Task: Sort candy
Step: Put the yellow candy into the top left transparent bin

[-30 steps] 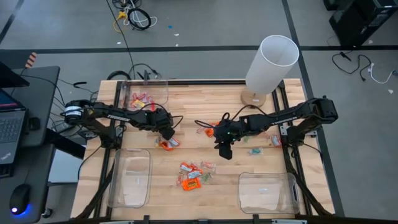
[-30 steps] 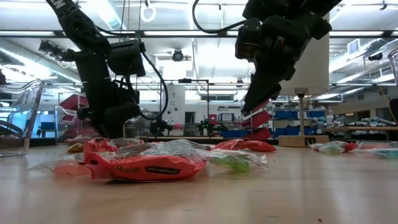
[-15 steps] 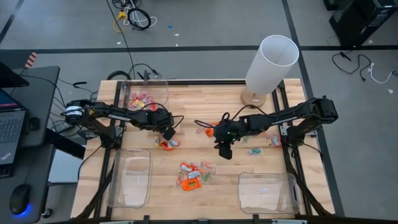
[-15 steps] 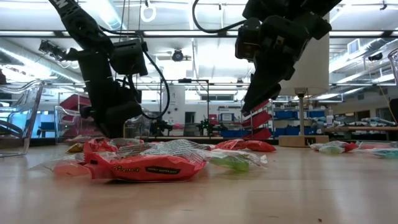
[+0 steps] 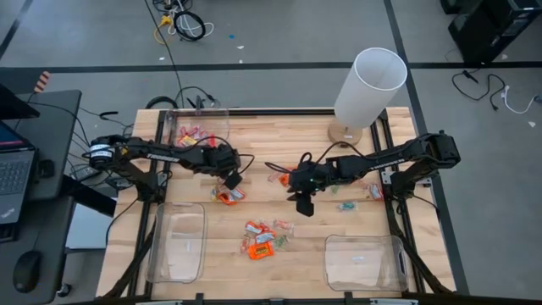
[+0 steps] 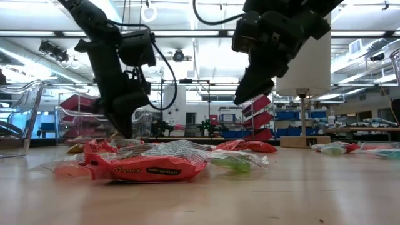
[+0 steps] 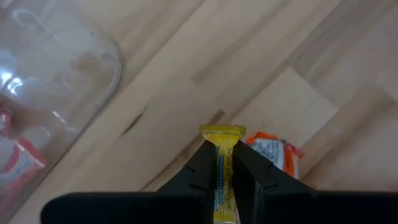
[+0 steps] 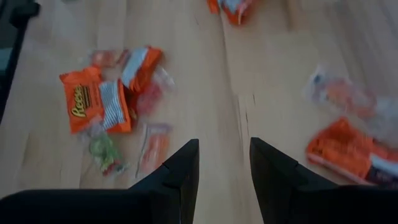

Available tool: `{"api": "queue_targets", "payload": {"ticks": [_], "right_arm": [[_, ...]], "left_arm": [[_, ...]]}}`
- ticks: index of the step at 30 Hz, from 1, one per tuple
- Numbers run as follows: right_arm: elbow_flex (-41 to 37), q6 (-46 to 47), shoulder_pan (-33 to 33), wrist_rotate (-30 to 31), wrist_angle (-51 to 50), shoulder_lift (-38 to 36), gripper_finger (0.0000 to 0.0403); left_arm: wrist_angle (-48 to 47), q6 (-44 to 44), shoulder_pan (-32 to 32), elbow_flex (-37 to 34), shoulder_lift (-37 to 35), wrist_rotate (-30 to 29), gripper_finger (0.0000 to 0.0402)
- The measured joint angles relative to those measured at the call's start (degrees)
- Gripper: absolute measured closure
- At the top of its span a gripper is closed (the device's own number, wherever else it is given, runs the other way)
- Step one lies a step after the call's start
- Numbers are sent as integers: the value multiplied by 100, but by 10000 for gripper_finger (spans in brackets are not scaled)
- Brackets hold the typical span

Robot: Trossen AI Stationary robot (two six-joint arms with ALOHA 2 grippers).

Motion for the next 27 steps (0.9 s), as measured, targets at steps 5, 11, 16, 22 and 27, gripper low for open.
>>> {"api": "queue_targets", "payload": {"ticks": [5,11,16,22,27], "right_arm": [[0,-400,8,-14,492,0,275],[0,-871,57,-28,953,0,275],[0,-1239,123,-37,1252,-2,275],[0,-1377,255,-55,1283,-2,275],[0,-1609,373,-66,1349,-33,275]], "left_arm": [[-202,205,0,238,-2,-14,362],[-629,495,-135,718,-4,-237,362],[-736,979,-311,1132,-163,-355,362],[-1311,1051,-359,1337,-841,-630,362],[-1556,1332,-414,1337,-1557,-702,362]]}}
